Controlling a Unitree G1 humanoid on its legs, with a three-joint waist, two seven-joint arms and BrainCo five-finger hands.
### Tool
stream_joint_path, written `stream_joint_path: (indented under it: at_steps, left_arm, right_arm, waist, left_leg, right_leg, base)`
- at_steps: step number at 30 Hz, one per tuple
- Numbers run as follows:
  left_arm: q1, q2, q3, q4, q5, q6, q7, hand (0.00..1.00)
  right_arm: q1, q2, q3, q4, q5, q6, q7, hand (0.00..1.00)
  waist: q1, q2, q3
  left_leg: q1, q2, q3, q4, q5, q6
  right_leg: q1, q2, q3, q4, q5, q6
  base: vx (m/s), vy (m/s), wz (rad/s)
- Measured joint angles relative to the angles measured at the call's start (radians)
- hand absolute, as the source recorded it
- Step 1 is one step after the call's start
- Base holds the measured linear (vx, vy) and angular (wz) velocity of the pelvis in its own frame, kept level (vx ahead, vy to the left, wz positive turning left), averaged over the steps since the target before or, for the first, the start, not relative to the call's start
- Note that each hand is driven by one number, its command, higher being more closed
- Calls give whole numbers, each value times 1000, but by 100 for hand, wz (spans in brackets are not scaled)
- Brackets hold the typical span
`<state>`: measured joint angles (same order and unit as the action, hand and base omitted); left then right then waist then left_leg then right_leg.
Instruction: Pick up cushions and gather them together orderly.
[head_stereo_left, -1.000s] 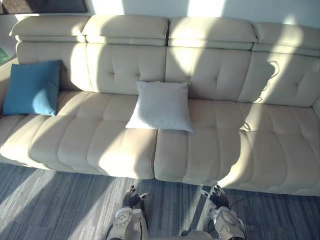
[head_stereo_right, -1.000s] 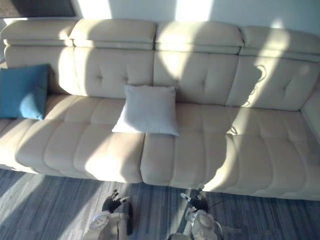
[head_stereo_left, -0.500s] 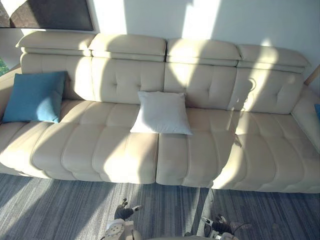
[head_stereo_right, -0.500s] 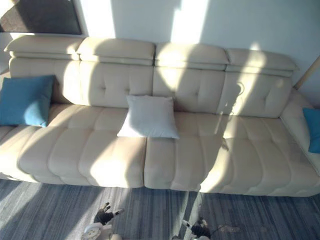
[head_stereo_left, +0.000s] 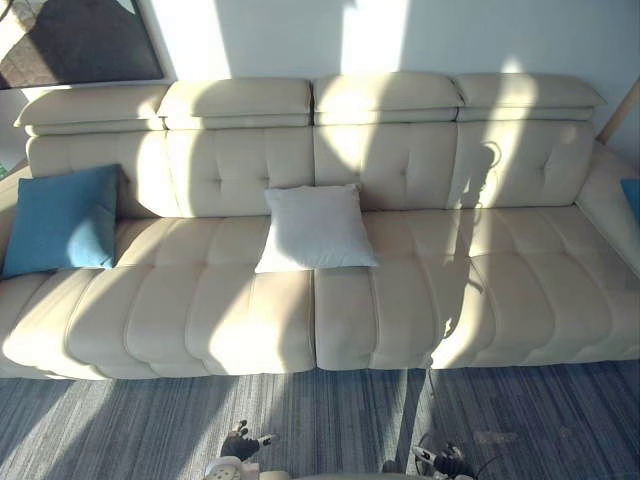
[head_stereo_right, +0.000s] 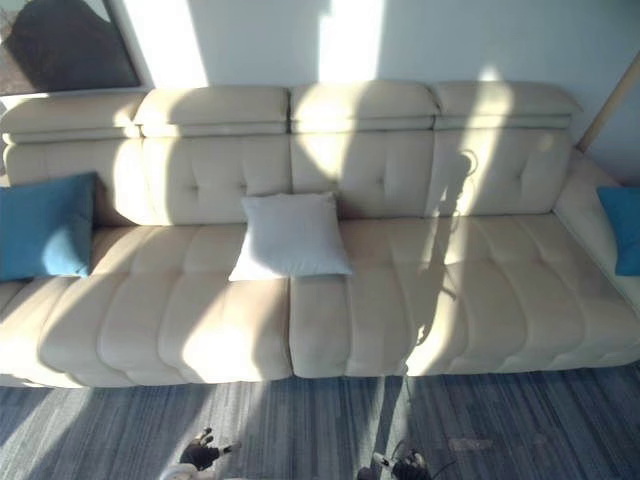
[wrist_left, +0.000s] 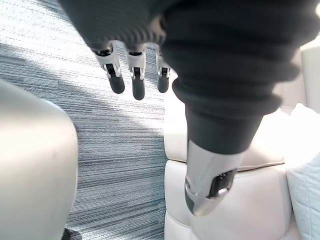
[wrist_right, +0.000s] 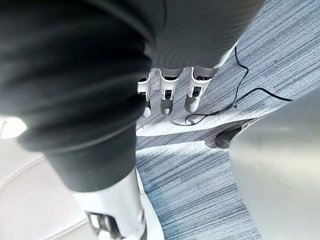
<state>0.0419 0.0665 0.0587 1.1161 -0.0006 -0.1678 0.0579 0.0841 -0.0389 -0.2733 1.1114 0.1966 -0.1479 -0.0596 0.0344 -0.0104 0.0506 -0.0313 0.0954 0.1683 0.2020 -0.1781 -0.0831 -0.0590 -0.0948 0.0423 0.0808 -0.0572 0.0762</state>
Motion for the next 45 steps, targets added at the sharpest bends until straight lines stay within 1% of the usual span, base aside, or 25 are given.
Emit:
stream_joint_path:
  at_steps: [3,5,7,9,10,12,15,16,17,18,19,20,22,26,28,29,32,34,35,37,40,41,43,44,45]
  left_arm:
    - [-18,3,4,-4,2,1,1,0]
    - [-25,3,4,-13,3,2,1,0]
    - [-42,-2,-18,-39,3,8,0,0]
    - [-48,-3,-16,-45,3,10,0,0]
    - [-47,-7,-17,-45,6,12,0,0]
    - [-59,-9,-46,-43,8,19,0,0]
    - [-71,1,-48,-43,15,19,0,0]
    - [-64,3,-46,-43,17,21,0,0]
    - [-49,2,-46,-43,18,22,0,0]
    - [-29,3,-42,-48,17,22,-1,0]
    - [-24,9,-49,-56,18,20,-2,0]
    - [-29,4,-45,-67,15,22,-1,0]
    - [-31,-3,-49,-113,14,18,2,0]
    - [-29,-18,-57,-125,7,20,0,0]
    - [-25,-27,-57,-124,-4,20,0,0]
    - [-24,-26,-56,-124,-4,20,-1,0]
    - [-21,-12,-57,-122,-7,25,0,0]
    - [-19,-3,-64,-111,-20,27,0,0]
    - [-24,2,-94,-102,-24,29,1,0]
    - [-30,2,-122,-99,-29,30,3,0]
    - [-38,2,-126,-102,-34,29,3,0]
    - [-49,3,-136,-101,-38,29,4,0]
    - [-48,1,-137,-102,-40,29,3,0]
    - [-41,2,-135,-98,-40,29,4,0]
    - [-34,-6,-134,-82,-40,28,4,0]
  right_arm:
    - [-11,5,5,-46,0,0,0,0]
    - [-43,3,27,-47,0,0,-1,0]
    - [-61,-6,47,-35,-1,1,-1,0]
    - [-60,-8,54,-33,-1,1,-2,0]
    - [-61,-17,67,-32,-2,1,-2,0]
    - [-61,-41,86,-32,-2,3,-2,0]
    - [-60,-41,96,-30,-1,5,-1,0]
    - [-55,-48,103,-29,-1,4,-2,0]
    - [-53,-53,109,-29,0,4,-3,0]
    - [-55,-61,123,-30,0,3,-7,0]
    - [-70,-63,123,-29,0,2,-13,0]
    - [-78,-69,119,-26,0,2,-19,0]
    - [-85,-81,119,-10,-1,3,-23,0]
    - [-90,-81,87,3,-1,9,-32,0]
    - [-91,-76,85,3,-2,14,-38,0]
    - [-94,-74,84,3,-4,14,-38,0]
    - [-83,-58,78,3,-42,19,-37,0]
    - [-86,-42,78,0,-42,19,-36,0]
    - [-87,-38,86,1,-43,21,-26,0]
    - [-93,-40,97,1,-43,21,-22,0]
    - [-120,-43,122,0,-44,20,-21,0]
    - [-133,-41,128,-1,-44,20,-21,0]
    - [-125,-41,128,-1,-45,21,-22,0]
    - [-111,-41,128,-2,-47,21,-22,0]
    - [-102,-46,117,-5,-42,19,-21,0]
  waist:
    - [2,-1,35]
    - [5,11,48]
    - [-6,-1,64]
    - [-8,-4,66]
    - [-5,8,72]
    - [-30,31,76]
    - [-32,42,83]
    - [-32,52,89]
    - [-29,57,93]
    - [-19,59,99]
    - [-10,58,110]
    - [-4,68,115]
    - [28,52,145]
    - [33,75,133]
    - [60,93,109]
    - [61,89,108]
    - [74,45,95]
    - [62,30,94]
    - [59,29,97]
    - [57,39,98]
    - [49,60,97]
    - [30,48,95]
    - [20,37,94]
    - [18,18,89]
    - [10,32,87]
  left_leg:
    - [1,44,121,61,-60,-9]
    - [-10,93,235,64,-66,-4]
    - [4,112,345,75,-62,-9]
    - [21,120,355,108,-62,-8]
    - [49,121,363,107,-62,-8]
    - [94,119,378,91,-62,-8]
    - [73,212,418,299,-62,-6]
    - [30,288,383,481,-35,50]
    - [-11,326,331,608,15,155]
    - [-73,334,236,732,27,199]
    - [-138,277,121,787,-46,152]
    - [-173,218,56,788,-80,128]
    - [-244,60,-50,674,-124,93]
    - [-308,-87,-198,174,-40,18]
    - [-305,-104,-245,134,84,68]
    - [-300,-106,-237,150,89,74]
    - [-229,-119,-135,202,-9,102]
    - [-156,-130,-122,226,-56,125]
    - [-84,-126,-125,218,-83,130]
    - [-1,-100,-121,173,-84,131]
    - [82,-43,-124,80,-88,124]
    - [114,-22,-124,39,-89,111]
    - [146,-17,-136,38,-105,78]
    - [164,-19,-158,48,-121,53]
    - [174,-3,-197,83,-131,38]
  right_leg:
    - [-59,40,82,18,34,-4]
    - [-106,55,-27,18,69,-57]
    - [-157,-45,-530,159,-16,-135]
    - [-150,-57,-650,203,-9,-149]
    - [-146,-55,-664,220,-14,-167]
    - [-126,-21,-619,188,-40,-145]
    - [-106,58,-524,137,-52,-161]
    - [-66,107,-494,105,-52,-174]
    - [-40,136,-458,88,-57,-187]
    - [-16,161,-404,84,-67,-215]
    - [-7,181,-347,93,-78,-231]
    - [5,185,-311,92,-81,-237]
    - [47,183,-215,79,-84,-240]
    - [82,198,-87,19,-93,-225]
    - [89,210,6,33,-136,-191]
    - [92,208,25,56,-159,-174]
    - [35,158,46,336,-266,-61]
    - [-42,128,6,616,-274,85]
    - [-89,90,-65,742,-306,39]
    - [-109,48,-158,704,-335,-26]
    - [-194,47,-206,524,-320,-29]
    - [-251,40,-200,327,-201,-24]
    - [-261,32,-172,203,-78,-33]
    - [-259,29,-151,186,9,-31]
    - [-256,40,-151,243,32,-64]
  base:
    - [-4,29,-134]
    - [-1,-9,-159]
    - [63,-58,-127]
    - [119,-79,-111]
    - [116,-115,-128]
    - [129,-129,-100]
    - [115,-141,-101]
    - [142,-168,-95]
    - [196,-128,-135]
    - [243,-45,-147]
    - [217,24,-149]
    - [224,42,-145]
    - [198,48,-146]
    - [275,92,-105]
    - [426,156,-117]
    - [517,151,-90]
    - [528,110,-79]
    - [487,79,-48]
    - [428,38,-37]
    - [404,-6,-29]
    - [405,-57,-9]
    - [417,-105,15]
    - [462,-185,22]
    - [600,-315,40]
    - [517,-300,54]
